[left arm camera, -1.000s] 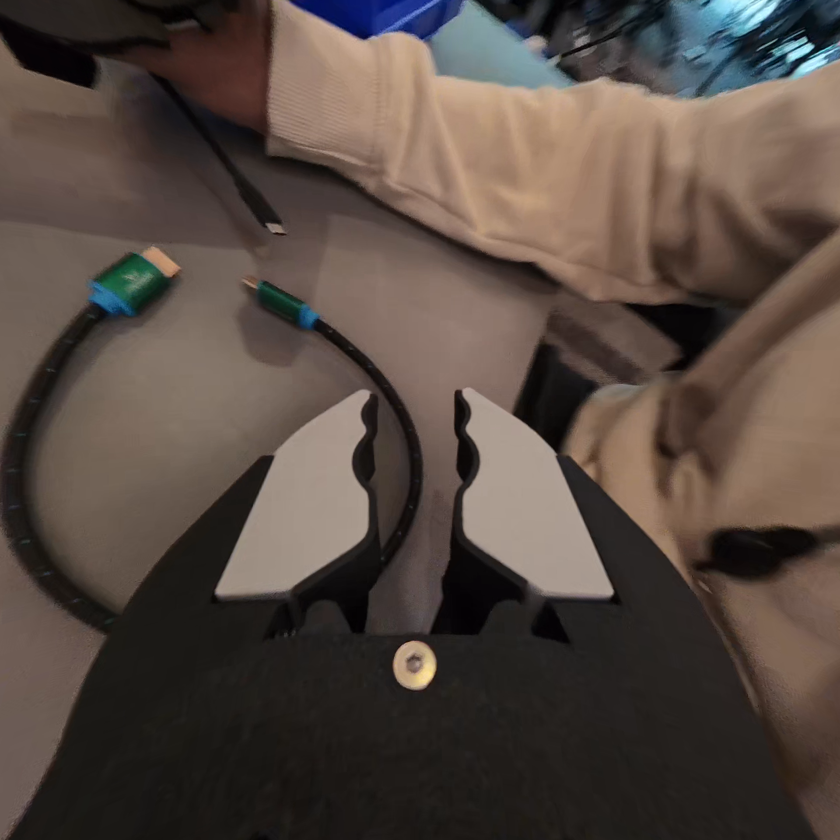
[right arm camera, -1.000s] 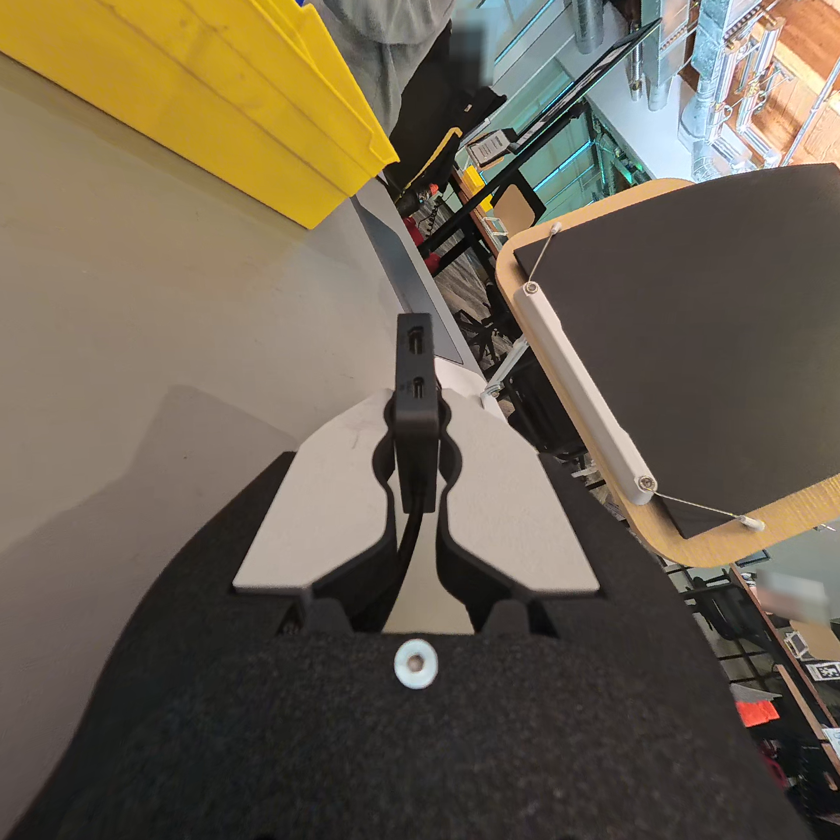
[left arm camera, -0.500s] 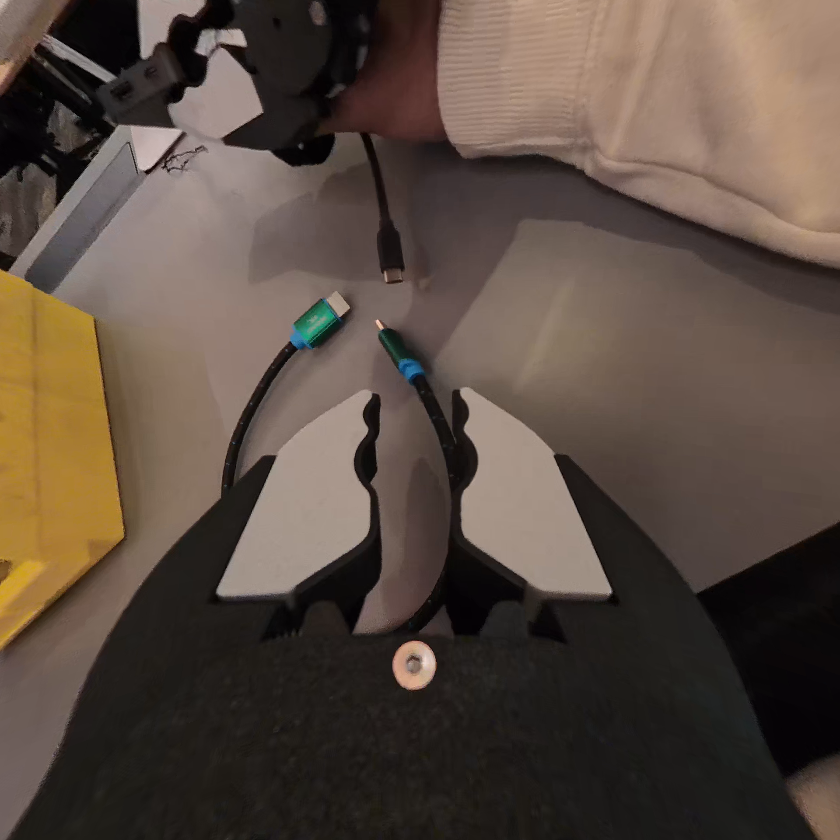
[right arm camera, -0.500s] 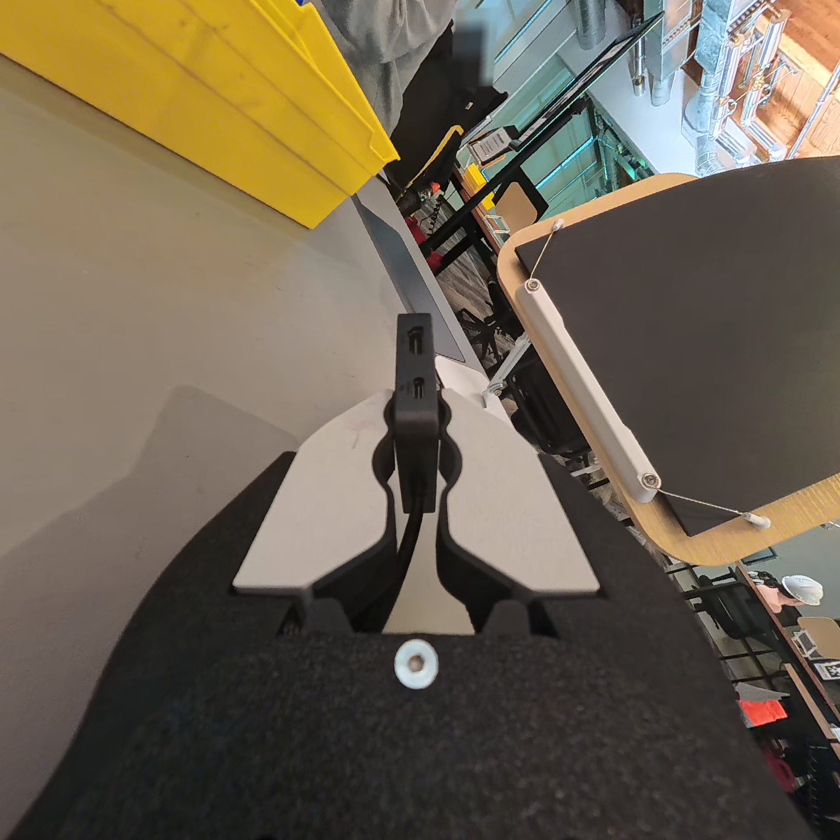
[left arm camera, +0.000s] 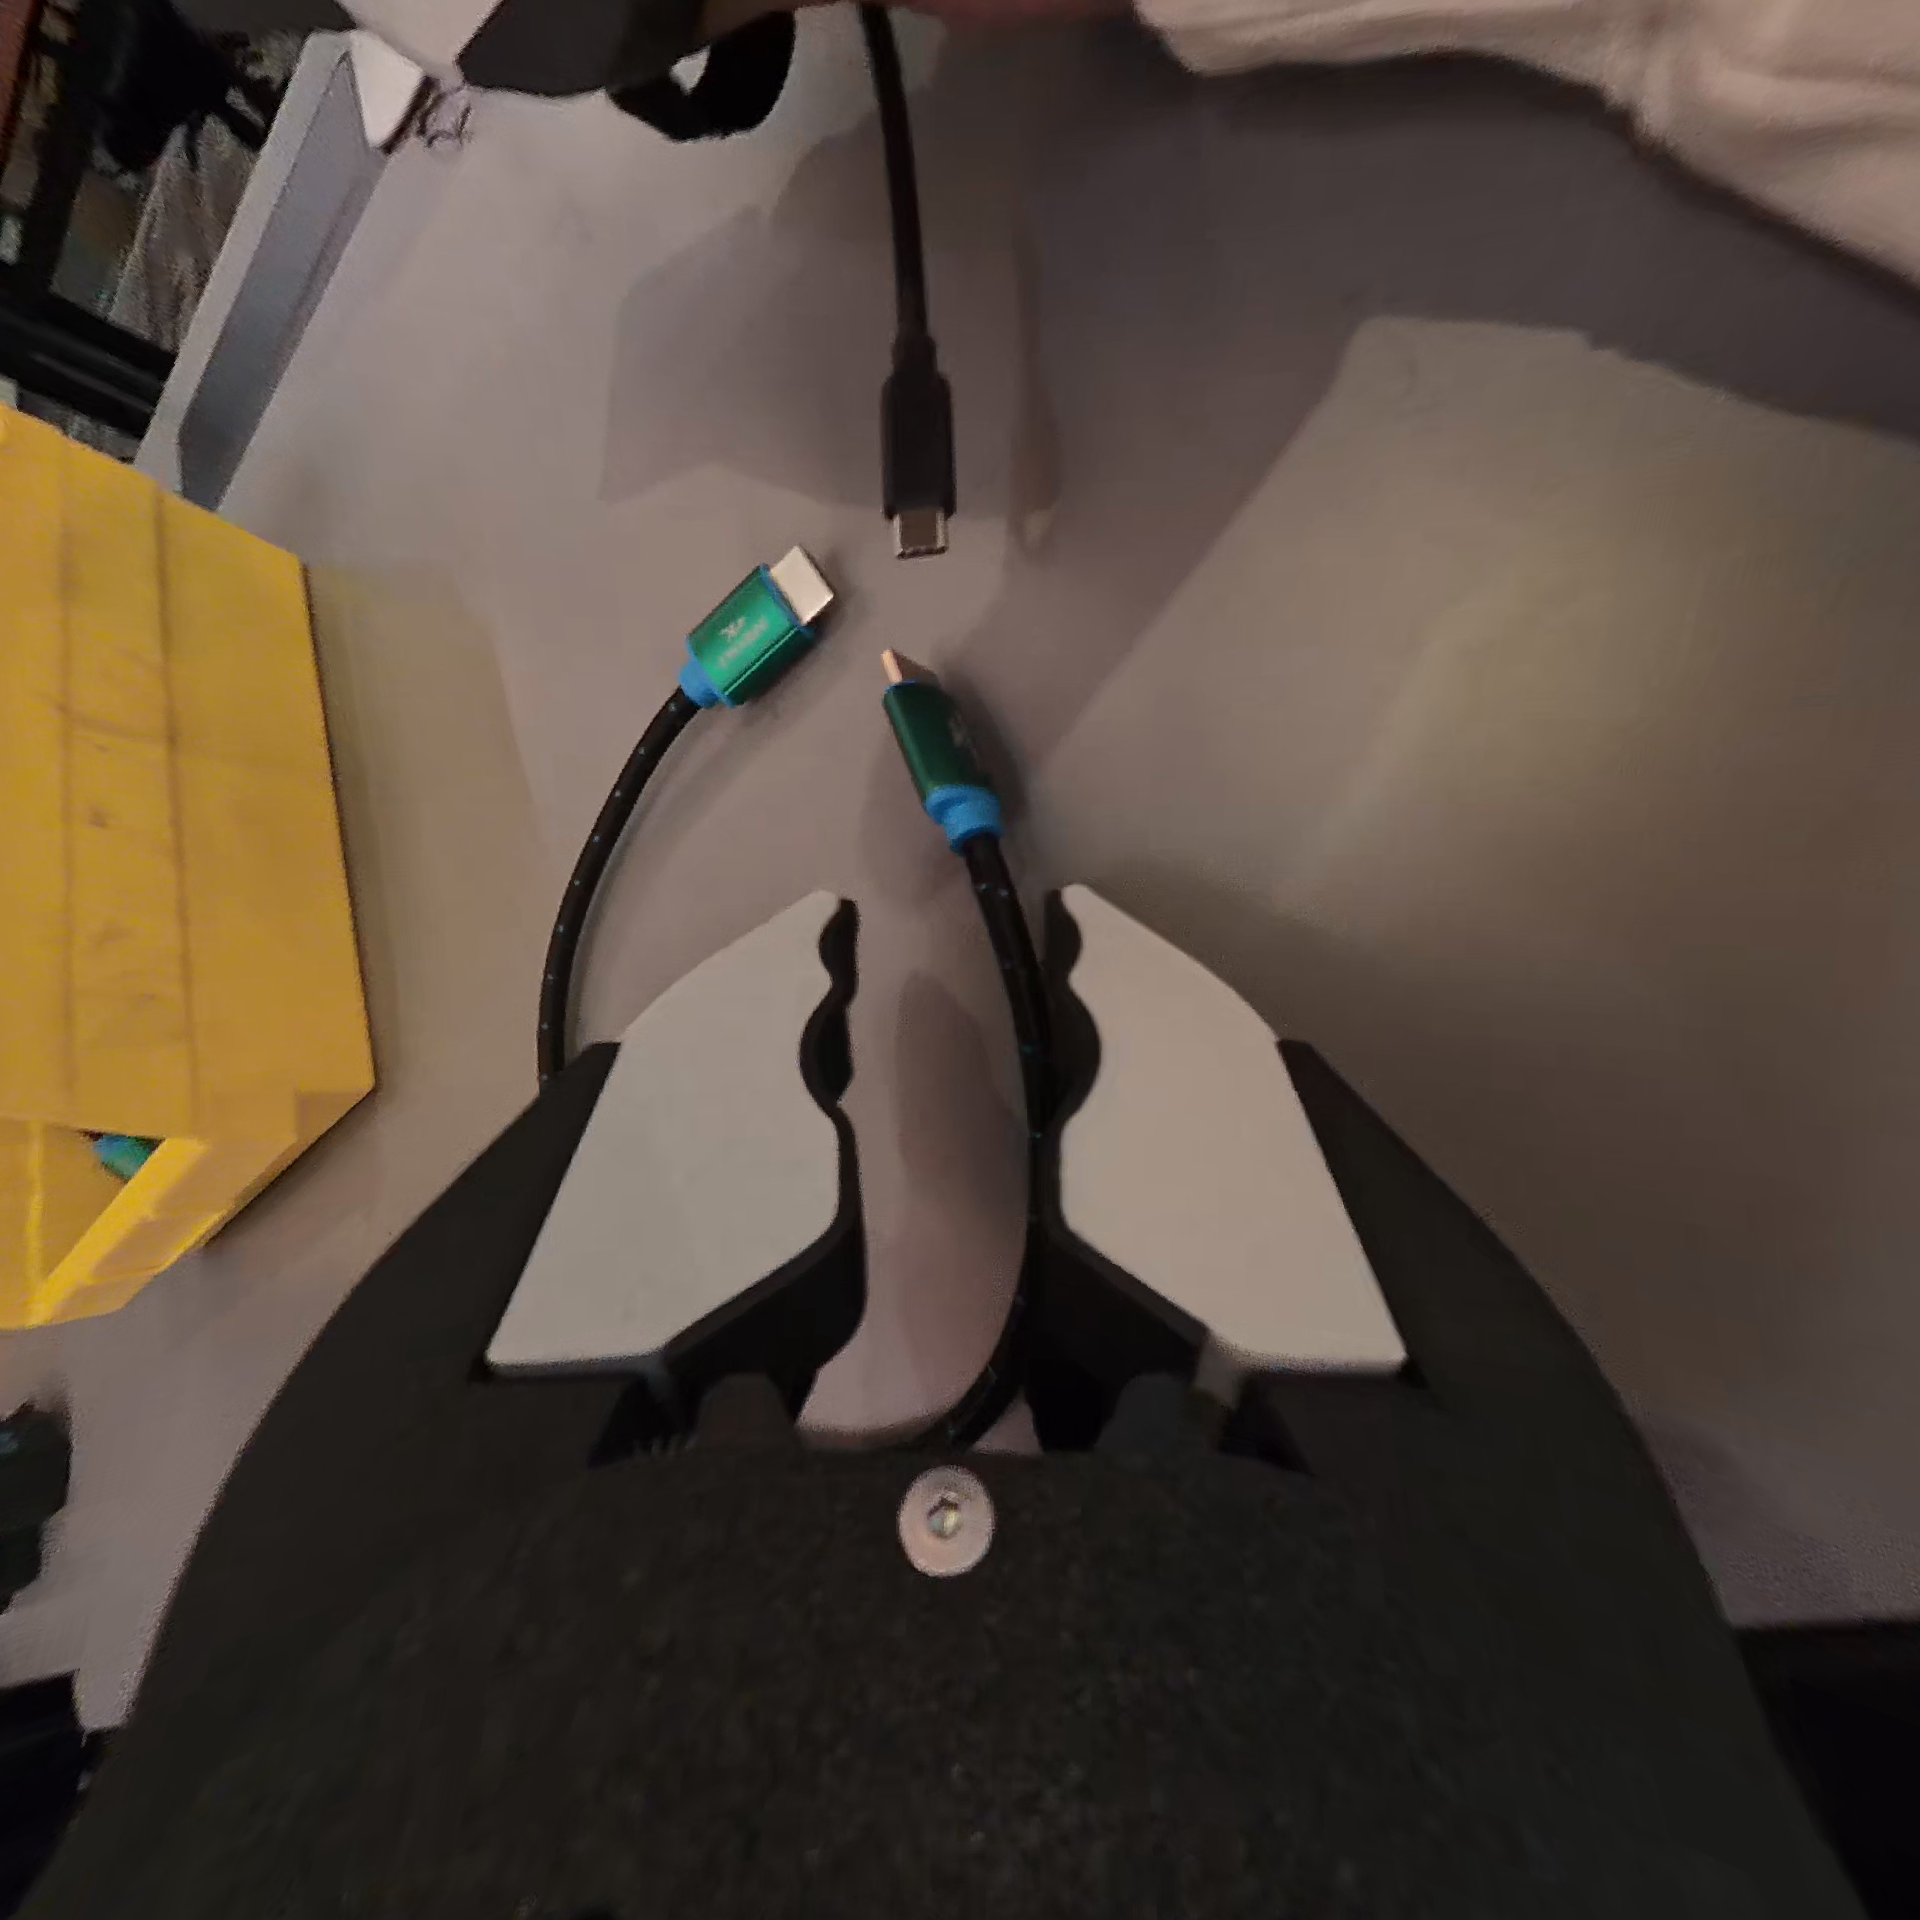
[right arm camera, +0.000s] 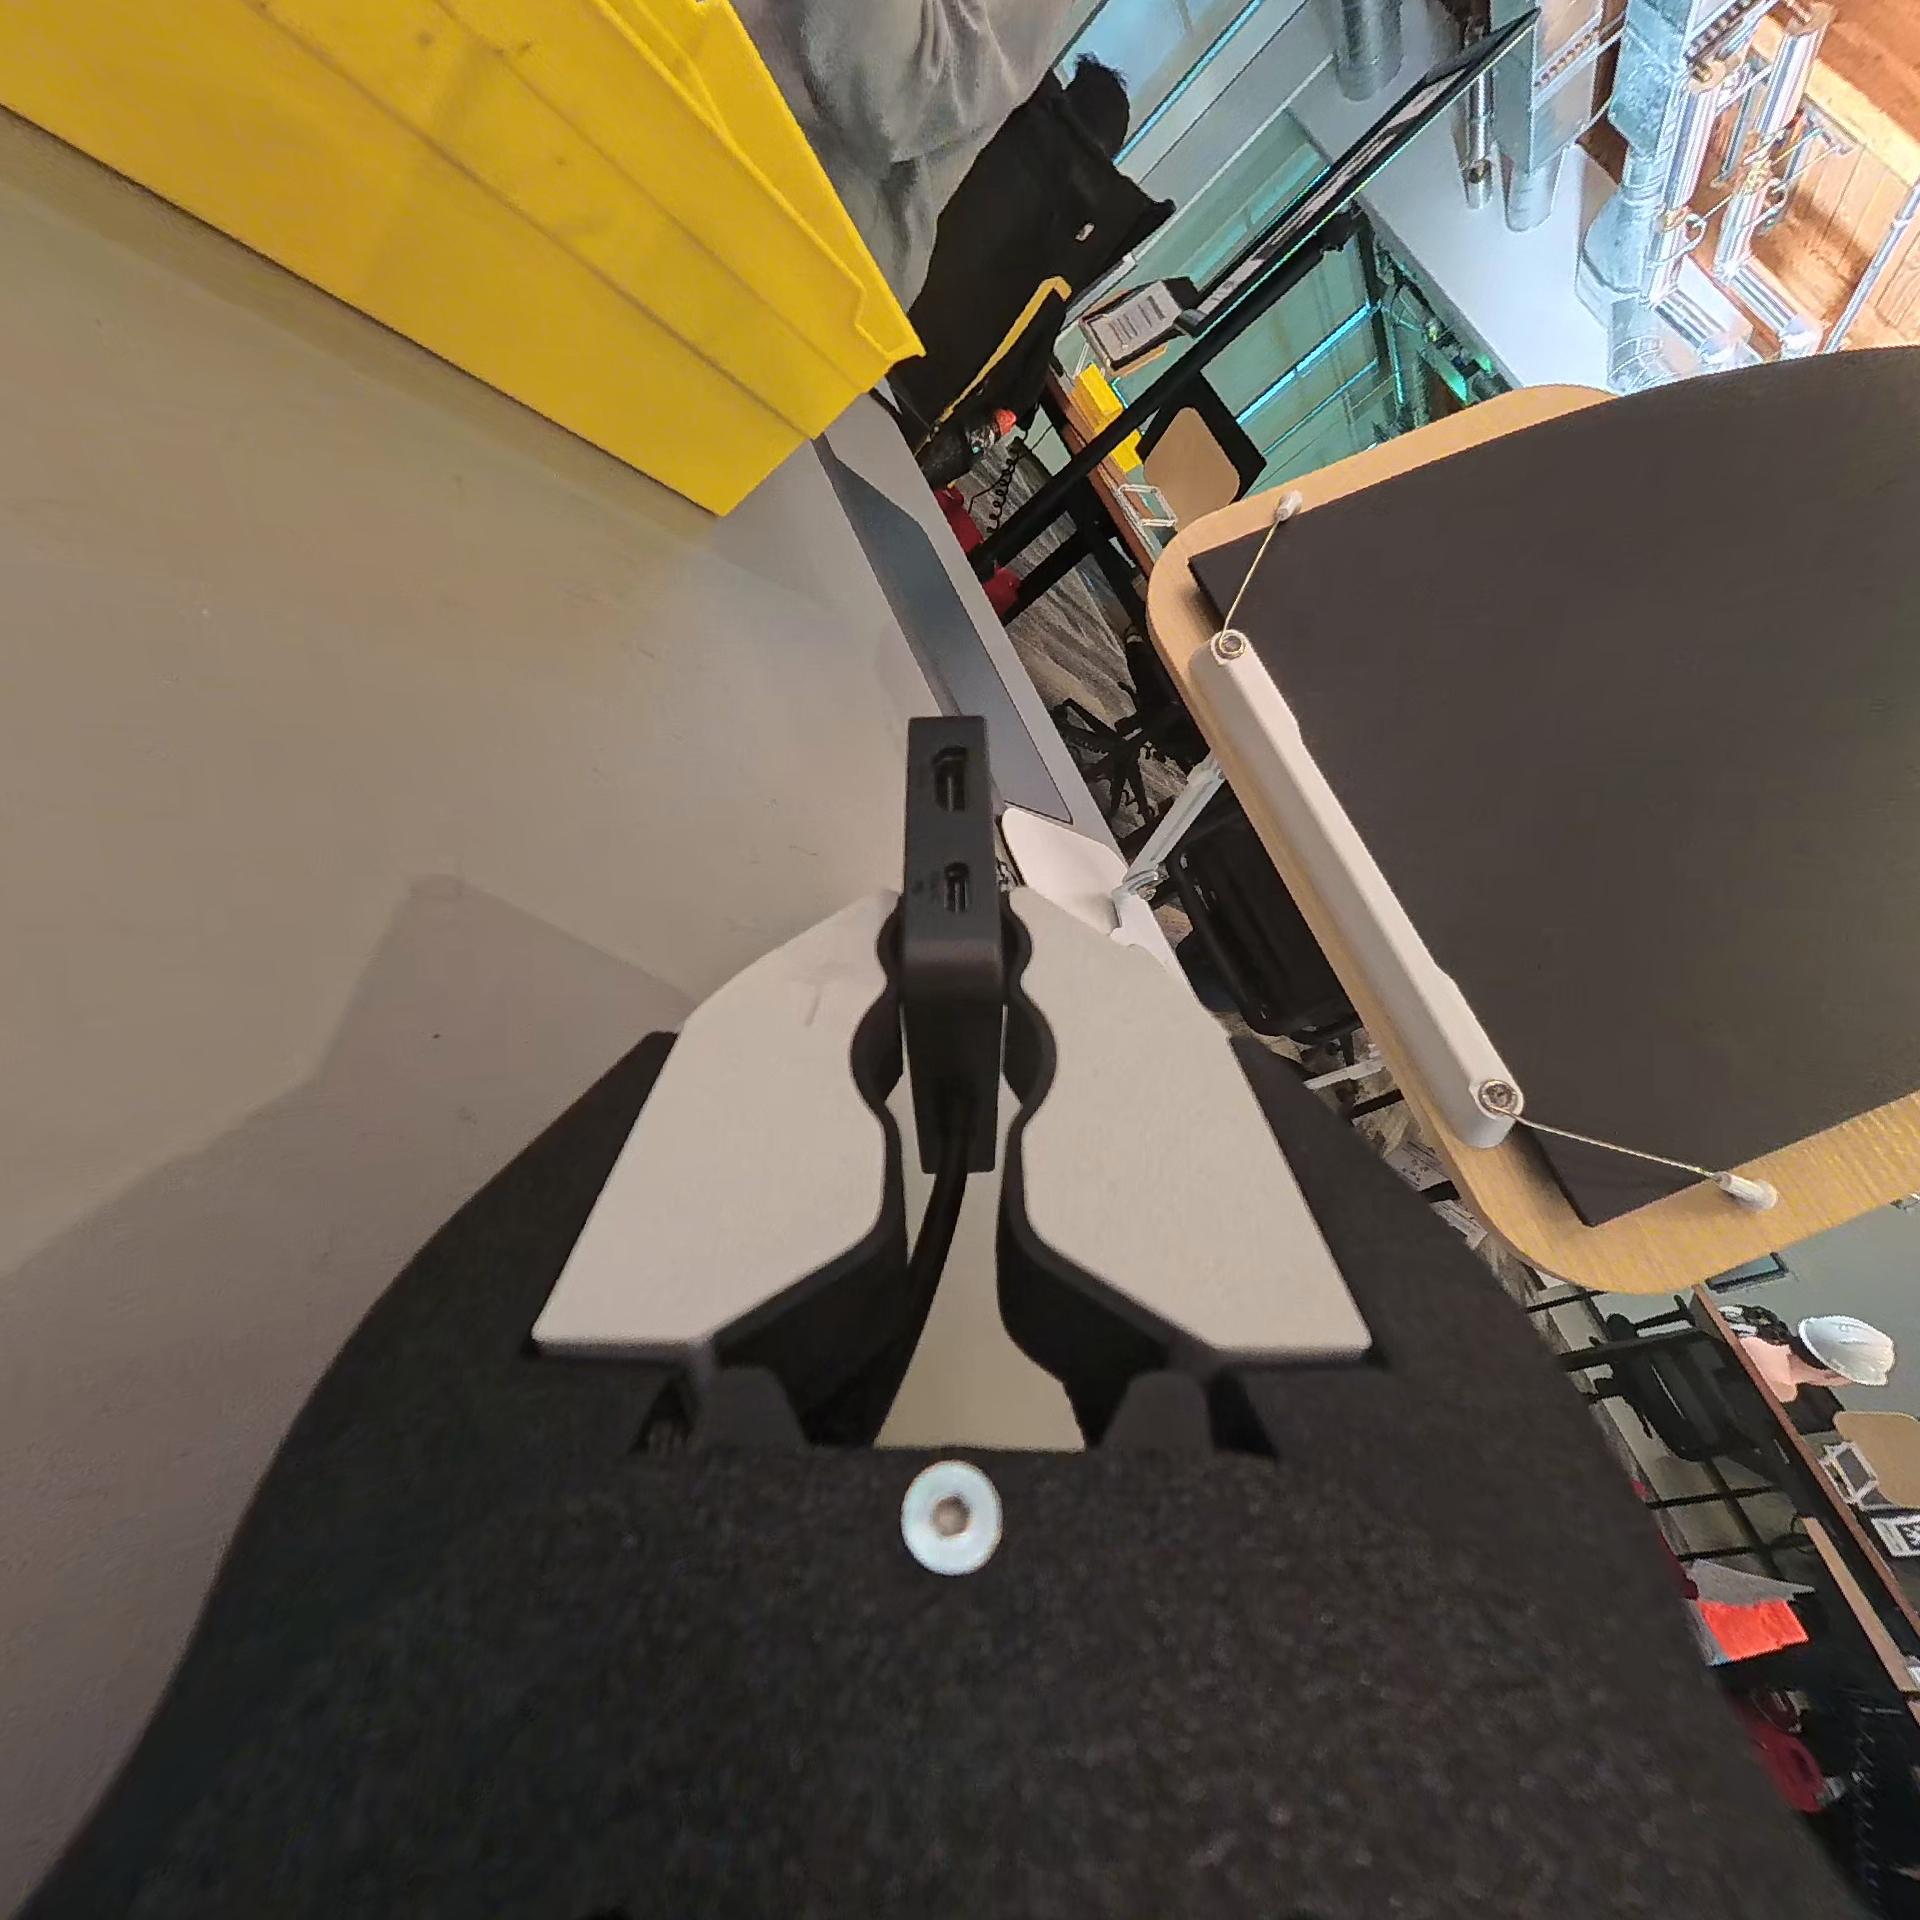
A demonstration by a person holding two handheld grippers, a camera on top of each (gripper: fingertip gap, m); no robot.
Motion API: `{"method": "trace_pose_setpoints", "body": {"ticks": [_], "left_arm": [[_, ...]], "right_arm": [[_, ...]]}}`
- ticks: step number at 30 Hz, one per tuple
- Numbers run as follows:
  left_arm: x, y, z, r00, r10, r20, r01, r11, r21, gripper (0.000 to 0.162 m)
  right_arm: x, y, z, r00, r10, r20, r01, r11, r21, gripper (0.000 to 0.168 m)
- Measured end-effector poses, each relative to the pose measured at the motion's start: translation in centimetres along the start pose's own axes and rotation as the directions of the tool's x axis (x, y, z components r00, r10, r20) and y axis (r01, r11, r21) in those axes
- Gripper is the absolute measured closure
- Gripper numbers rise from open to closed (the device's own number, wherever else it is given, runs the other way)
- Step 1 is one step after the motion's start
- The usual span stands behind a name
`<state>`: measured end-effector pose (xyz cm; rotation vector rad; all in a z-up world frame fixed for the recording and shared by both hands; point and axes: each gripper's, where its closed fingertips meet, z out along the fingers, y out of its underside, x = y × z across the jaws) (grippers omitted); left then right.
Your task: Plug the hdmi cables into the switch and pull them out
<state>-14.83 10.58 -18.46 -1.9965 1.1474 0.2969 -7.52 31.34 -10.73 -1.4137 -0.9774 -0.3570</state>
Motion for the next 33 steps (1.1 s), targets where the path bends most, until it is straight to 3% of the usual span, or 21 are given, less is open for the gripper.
{"method": "trace_pose_setpoints", "body": {"ticks": [3, 7, 15, 21, 23, 30, 33], "left_arm": [[0.1, 0.4, 0.4, 0.996, -0.065, -0.056, 0.065, 0.998, -0.011, 0.154], [0.5, 0.3, 0.6, 0.957, -0.179, -0.226, 0.184, 0.983, 0.001, 0.155], [-0.6, 0.0, 1.3, 0.839, -0.341, -0.423, 0.371, 0.928, -0.012, 0.156], [-5.2, -2.8, -0.5, 0.527, -0.490, -0.694, 0.615, 0.784, -0.087, 0.156], [-7.8, -3.5, -1.0, 0.428, -0.516, -0.742, 0.663, 0.737, -0.130, 0.156], [-14.6, -7.0, -2.9, -0.046, -0.550, -0.834, 0.793, 0.488, -0.366, 0.156], [-14.9, -8.4, -3.0, -0.126, -0.539, -0.833, 0.787, 0.457, -0.415, 0.156]], "right_arm": [[0.0, 0.0, 0.0, 1.000, -0.001, 0.000, 0.001, 1.000, 0.000, 0.154], [0.0, 0.0, 0.0, 1.000, -0.004, 0.000, 0.004, 1.000, -0.002, 0.154], [0.3, -0.3, -0.2, 1.000, -0.005, -0.018, 0.005, 1.000, 0.016, 0.155], [0.9, -2.4, -1.4, 0.999, -0.001, -0.054, 0.009, 0.990, 0.138, 0.155], [0.9, -3.4, -2.0, 0.997, -0.020, -0.072, 0.034, 0.981, 0.189, 0.155], [1.5, -5.3, -3.3, 0.965, -0.147, -0.218, 0.194, 0.957, 0.214, 0.154], [1.6, -5.2, -3.2, 0.955, -0.169, -0.245, 0.216, 0.960, 0.180, 0.154]]}}
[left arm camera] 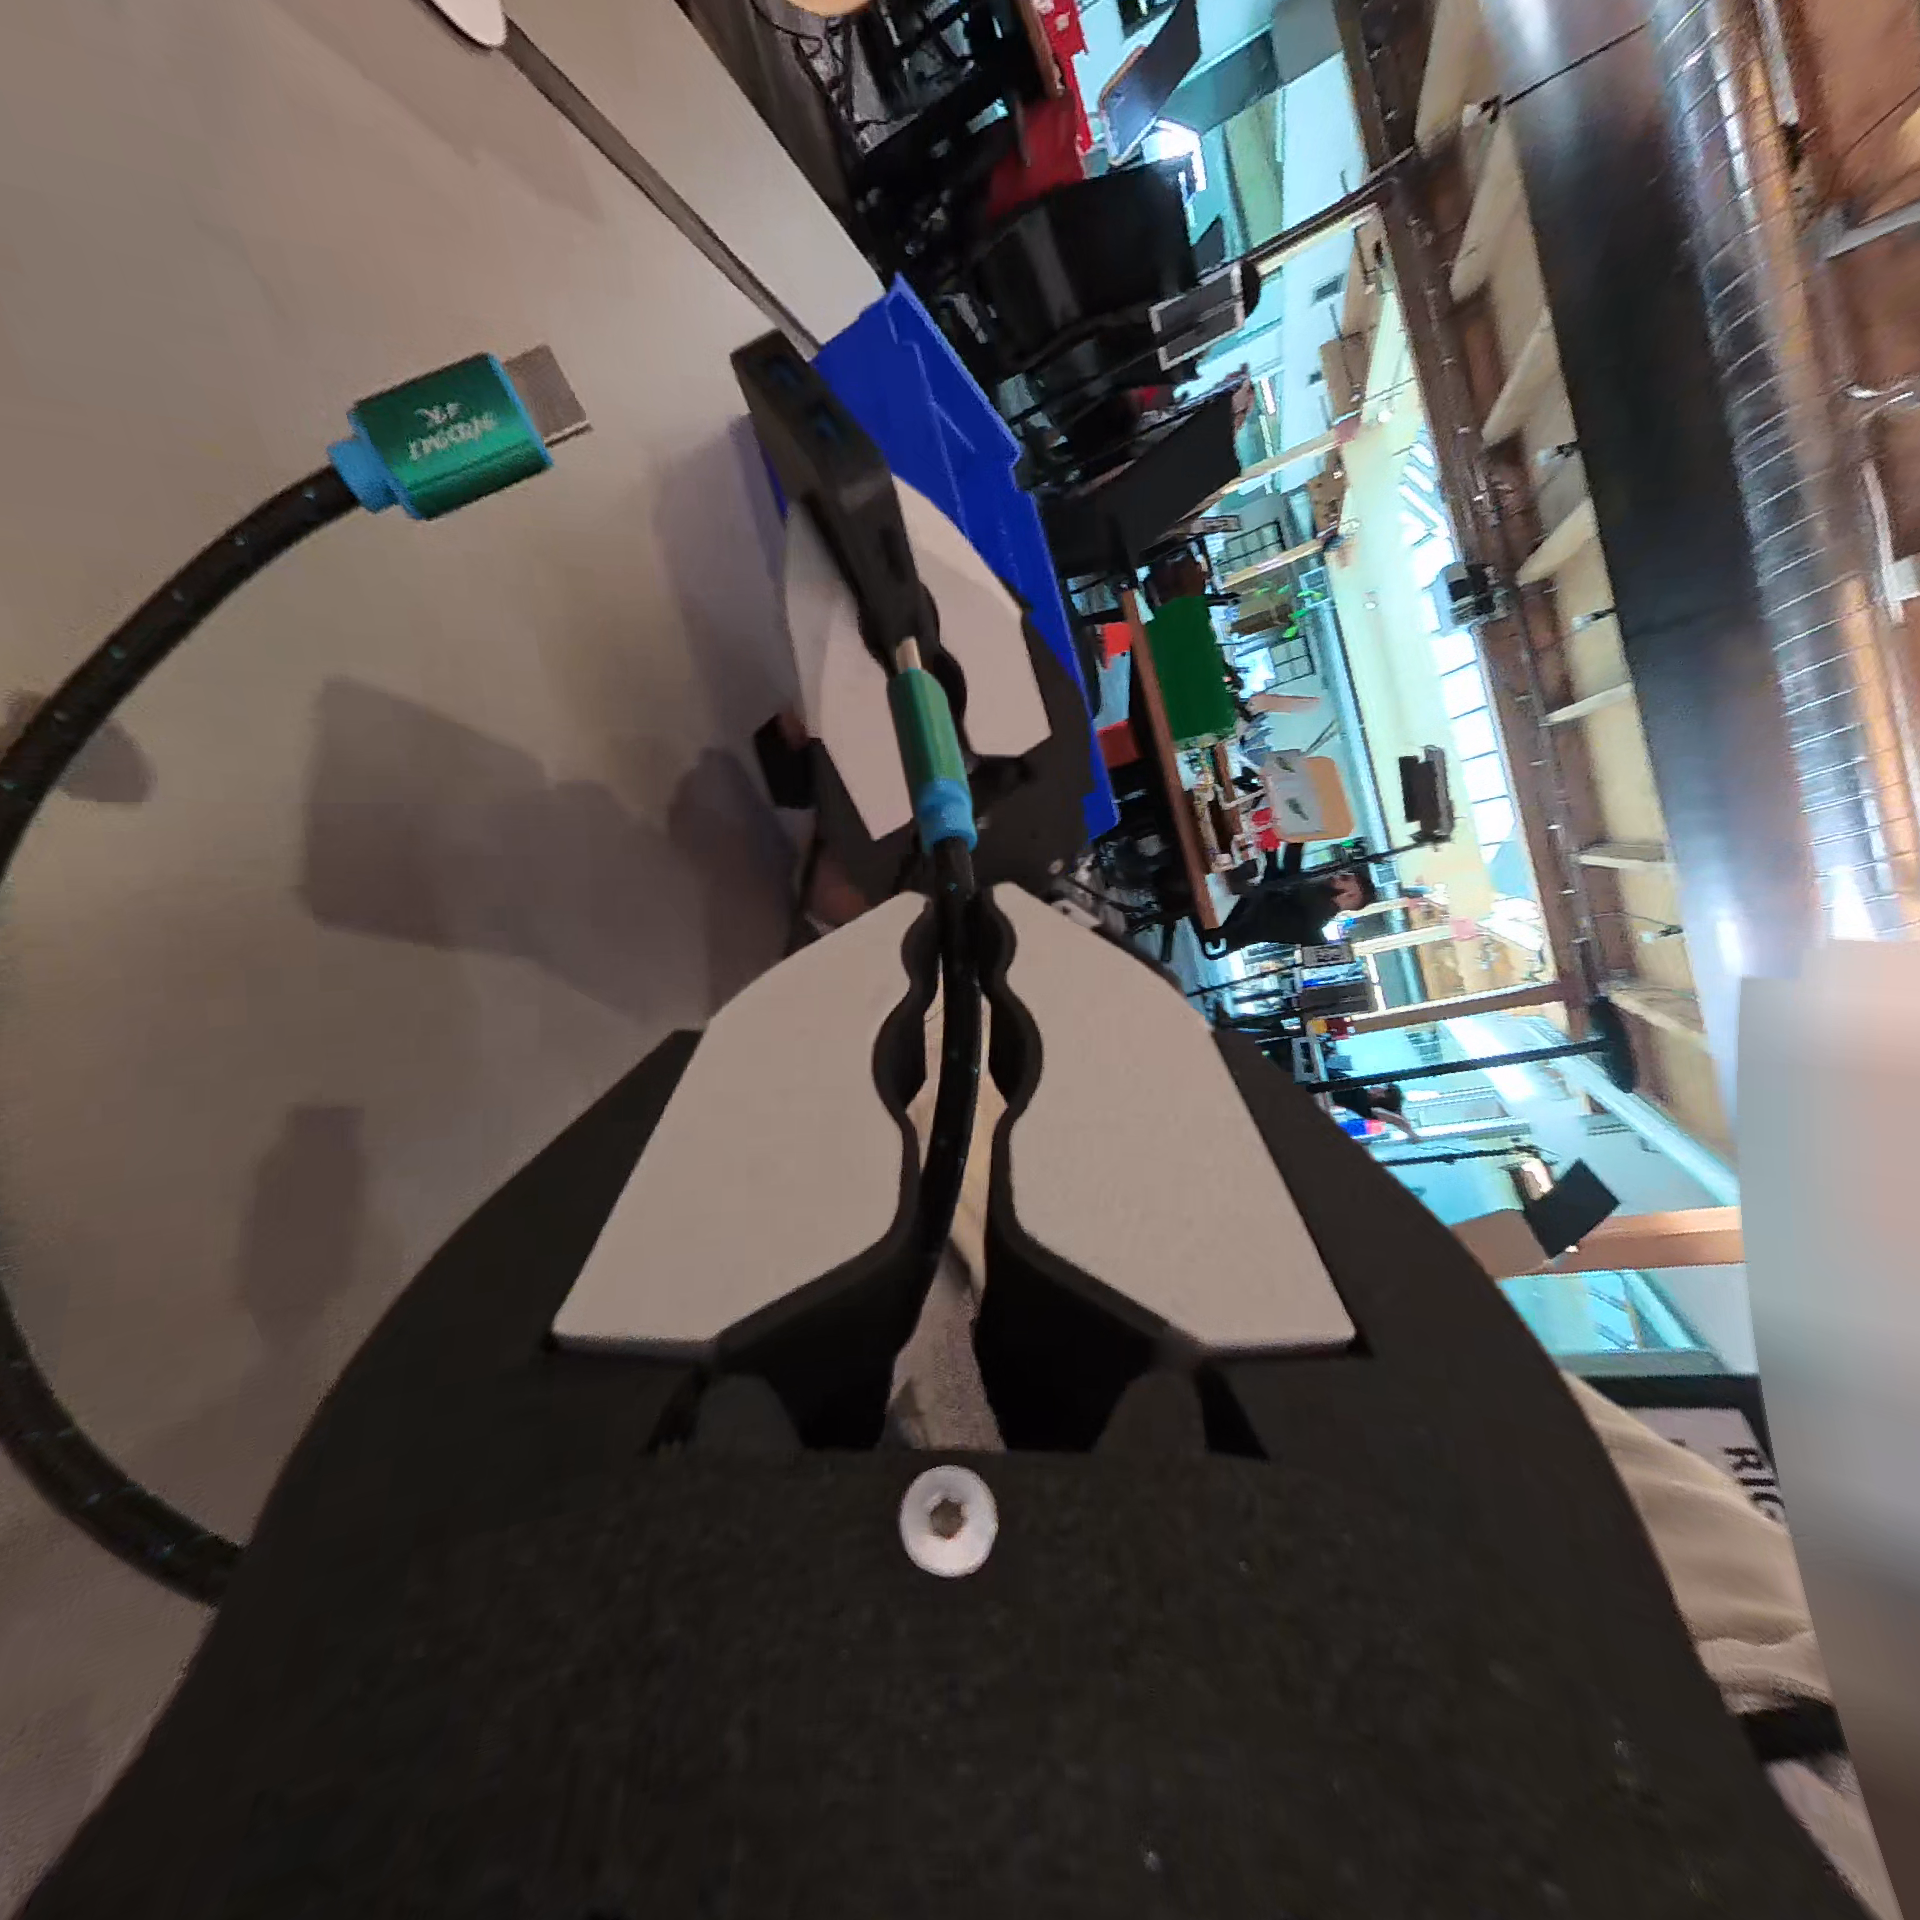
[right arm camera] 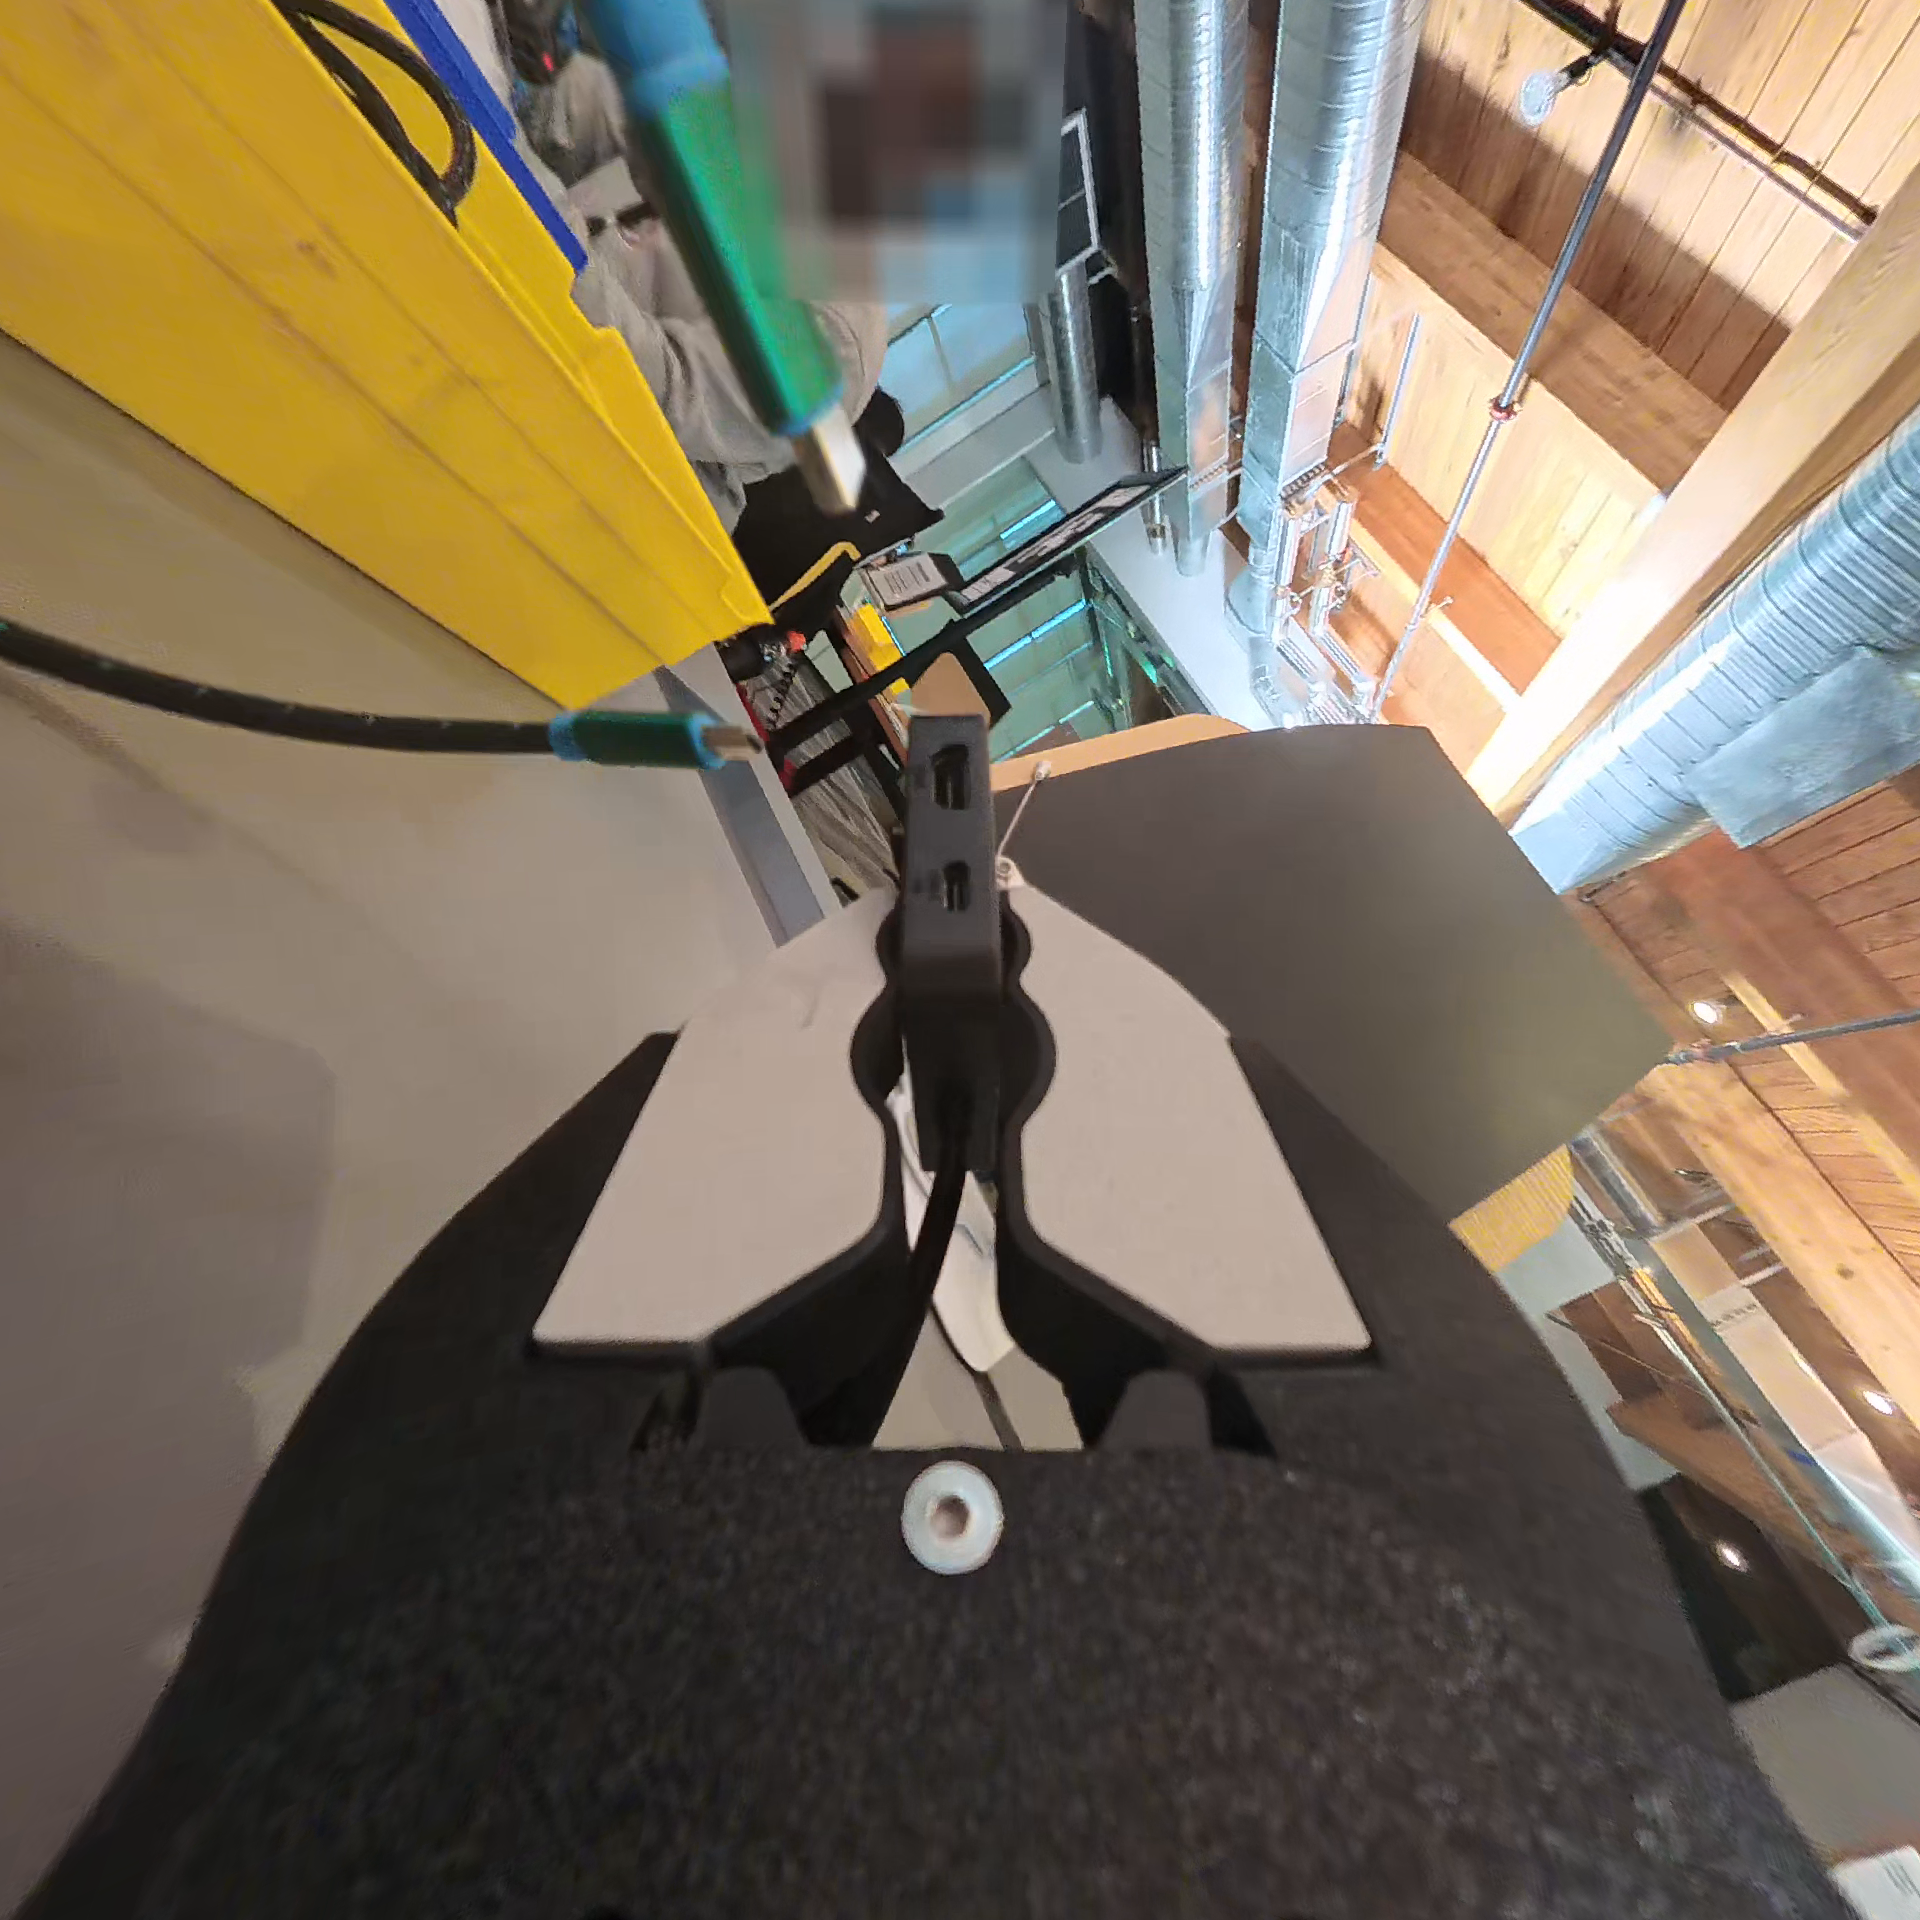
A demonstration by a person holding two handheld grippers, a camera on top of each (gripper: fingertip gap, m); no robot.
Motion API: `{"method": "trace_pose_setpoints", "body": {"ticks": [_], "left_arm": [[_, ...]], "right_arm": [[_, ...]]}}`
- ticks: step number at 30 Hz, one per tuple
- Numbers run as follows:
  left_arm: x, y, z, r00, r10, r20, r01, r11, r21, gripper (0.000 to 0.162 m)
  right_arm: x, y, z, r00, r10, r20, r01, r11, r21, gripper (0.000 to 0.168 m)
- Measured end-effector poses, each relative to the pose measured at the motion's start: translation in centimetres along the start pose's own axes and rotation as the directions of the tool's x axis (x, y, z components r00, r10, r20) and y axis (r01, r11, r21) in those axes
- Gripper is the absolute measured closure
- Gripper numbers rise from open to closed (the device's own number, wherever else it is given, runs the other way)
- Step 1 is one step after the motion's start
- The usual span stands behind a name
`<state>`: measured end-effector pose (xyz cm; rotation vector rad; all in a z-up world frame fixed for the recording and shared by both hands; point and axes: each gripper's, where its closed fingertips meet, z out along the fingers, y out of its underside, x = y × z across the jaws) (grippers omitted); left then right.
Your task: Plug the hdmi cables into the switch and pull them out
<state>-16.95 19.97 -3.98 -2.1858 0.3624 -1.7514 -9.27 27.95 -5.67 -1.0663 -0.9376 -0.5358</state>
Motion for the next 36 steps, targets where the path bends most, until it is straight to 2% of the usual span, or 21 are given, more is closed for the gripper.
{"method": "trace_pose_setpoints", "body": {"ticks": [9, 16, 24, 30, 33, 36], "left_arm": [[-0.6, -0.8, 2.9, 0.996, -0.087, -0.015, 0.087, 0.996, -0.004, 0.156], [-1.0, -1.6, 3.0, 0.993, -0.119, -0.010, 0.119, 0.993, 0.019, 0.156], [-0.9, -1.8, 3.2, 0.980, -0.190, -0.064, 0.192, 0.981, 0.017, 0.156], [-0.7, -2.0, 2.8, 0.966, -0.239, -0.102, 0.239, 0.971, -0.020, 0.157], [-0.3, -1.7, 2.6, 0.938, -0.305, -0.165, 0.297, 0.952, -0.073, 0.156], [-0.4, -1.3, 2.5, 0.928, -0.331, -0.172, 0.312, 0.941, -0.128, 0.156]], "right_arm": [[-0.3, -0.2, 0.0, 0.997, -0.072, -0.011, 0.071, 0.997, -0.033, 0.154], [-0.4, 0.0, 0.1, 0.997, -0.080, -0.005, 0.080, 0.996, -0.042, 0.154], [-0.2, 0.3, 0.0, 0.995, -0.095, -0.016, 0.094, 0.994, -0.057, 0.154], [0.0, 0.0, -0.1, 0.990, -0.139, -0.026, 0.138, 0.989, -0.051, 0.155], [0.1, -0.4, -0.2, 0.979, -0.198, -0.045, 0.196, 0.980, -0.040, 0.154], [0.1, -0.6, -0.4, 0.968, -0.244, -0.052, 0.243, 0.969, -0.035, 0.155]]}}
